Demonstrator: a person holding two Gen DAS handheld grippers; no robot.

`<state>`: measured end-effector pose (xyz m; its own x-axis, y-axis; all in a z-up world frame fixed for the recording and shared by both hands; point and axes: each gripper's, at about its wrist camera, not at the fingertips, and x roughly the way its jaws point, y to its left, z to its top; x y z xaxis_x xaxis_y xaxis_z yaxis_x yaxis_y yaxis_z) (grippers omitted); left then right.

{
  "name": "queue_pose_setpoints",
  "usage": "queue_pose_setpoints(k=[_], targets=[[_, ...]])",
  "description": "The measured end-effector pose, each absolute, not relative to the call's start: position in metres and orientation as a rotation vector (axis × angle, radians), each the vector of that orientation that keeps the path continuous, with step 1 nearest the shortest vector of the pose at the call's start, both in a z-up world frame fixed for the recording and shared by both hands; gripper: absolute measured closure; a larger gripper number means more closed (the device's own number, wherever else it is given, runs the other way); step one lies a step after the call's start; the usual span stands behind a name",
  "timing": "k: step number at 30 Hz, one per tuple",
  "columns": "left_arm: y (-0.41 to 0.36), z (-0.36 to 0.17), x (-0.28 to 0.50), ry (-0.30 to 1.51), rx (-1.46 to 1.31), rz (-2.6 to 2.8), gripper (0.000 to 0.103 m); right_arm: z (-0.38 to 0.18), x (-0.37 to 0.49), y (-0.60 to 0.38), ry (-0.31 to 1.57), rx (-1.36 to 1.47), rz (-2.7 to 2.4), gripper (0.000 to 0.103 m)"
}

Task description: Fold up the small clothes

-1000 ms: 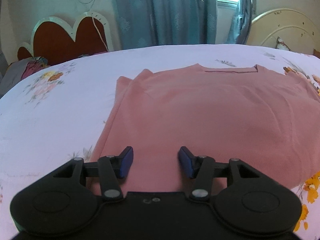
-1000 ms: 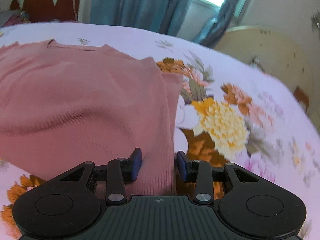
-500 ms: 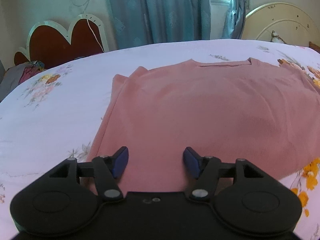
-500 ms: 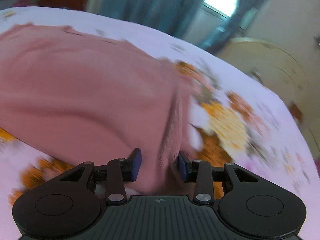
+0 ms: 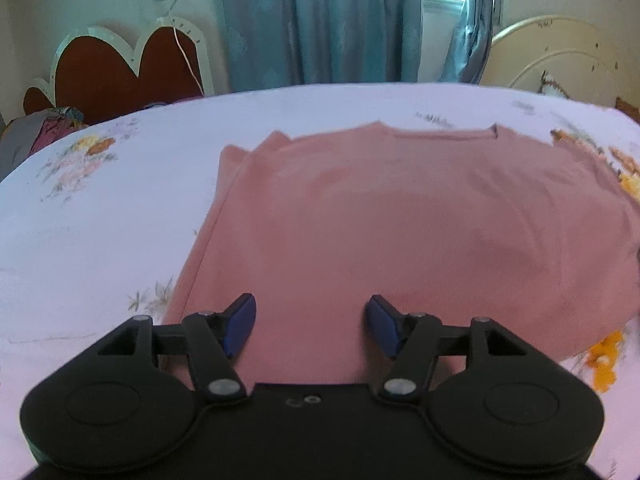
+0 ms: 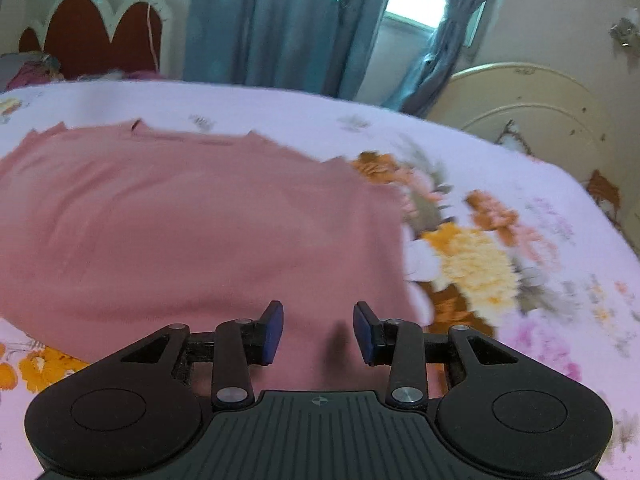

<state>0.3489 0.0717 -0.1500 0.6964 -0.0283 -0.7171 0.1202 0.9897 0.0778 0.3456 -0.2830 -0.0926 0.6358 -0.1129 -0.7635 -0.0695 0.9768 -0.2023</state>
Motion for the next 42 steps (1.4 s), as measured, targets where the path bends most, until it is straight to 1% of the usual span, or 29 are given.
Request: queue_pose_setpoints(k=[2, 8, 10, 14, 22, 23, 24, 25, 26, 31, 32, 33, 34, 36, 37, 38, 40, 42], targets=[[0.072, -0.152, 0.347, 0.793, 0.145, -0.086, 0.038, -0.104, 0.341, -0.296, 0.909, -0.218, -0.068, 0.066], [0.077, -0.146, 0.344, 0.83, 0.114, -0.078, 0.038, -0.094, 0.328, -0.322, 0.939, -0.177, -0.124, 0.066], [0.078, -0.142, 0.345, 0.853, 0.091, -0.068, 0.037, -0.081, 0.328, -0.314, 0.907, -0.146, -0.089, 0.065], [0.08, -0.134, 0.345, 0.895, 0.048, -0.059, 0.028, -0.06, 0.336, -0.286, 0.866, -0.044, 0.003, 0.065], [0.091, -0.125, 0.339, 0.976, -0.071, -0.043, 0.02, -0.047, 0.369, -0.206, 0.828, -0.004, 0.175, 0.064], [0.094, -0.125, 0.338, 0.987, -0.099, -0.042, 0.02, -0.048, 0.373, -0.198, 0.827, -0.004, 0.189, 0.058], [0.098, -0.124, 0.336, 0.998, -0.129, -0.039, 0.02, -0.048, 0.377, -0.191, 0.823, -0.008, 0.197, 0.04], [0.101, -0.124, 0.335, 1.007, -0.157, -0.037, 0.019, -0.048, 0.379, -0.185, 0.812, -0.013, 0.202, 0.032], [0.104, -0.124, 0.332, 1.017, -0.185, -0.035, 0.019, -0.047, 0.382, -0.179, 0.795, -0.02, 0.21, 0.03], [0.123, -0.132, 0.316, 1.067, -0.378, -0.051, 0.021, -0.049, 0.39, -0.172, 0.786, -0.006, 0.195, 0.031], [0.126, -0.136, 0.313, 1.067, -0.427, -0.063, 0.021, -0.051, 0.392, -0.174, 0.792, 0.002, 0.191, 0.041], [0.128, -0.138, 0.312, 1.059, -0.469, -0.075, 0.021, -0.053, 0.393, -0.175, 0.804, 0.008, 0.189, 0.055], [0.129, -0.141, 0.312, 1.046, -0.497, -0.088, 0.021, -0.056, 0.396, -0.175, 0.816, 0.013, 0.184, 0.058], [0.128, -0.147, 0.316, 1.028, -0.538, -0.11, 0.019, -0.062, 0.398, -0.176, 0.833, 0.016, 0.173, 0.059], [0.129, -0.149, 0.318, 1.013, -0.562, -0.116, 0.013, -0.068, 0.401, -0.175, 0.85, 0.011, 0.167, 0.059], [0.129, -0.152, 0.32, 0.996, -0.591, -0.12, 0.01, -0.074, 0.402, -0.176, 0.875, 0.008, 0.163, 0.059], [0.13, -0.156, 0.327, 0.961, -0.643, -0.126, 0.01, -0.088, 0.405, -0.175, 0.915, 0.005, 0.165, 0.059], [0.131, -0.162, 0.335, 0.918, -0.694, -0.133, 0.011, -0.09, 0.404, -0.172, 0.904, -0.026, 0.168, 0.059]])
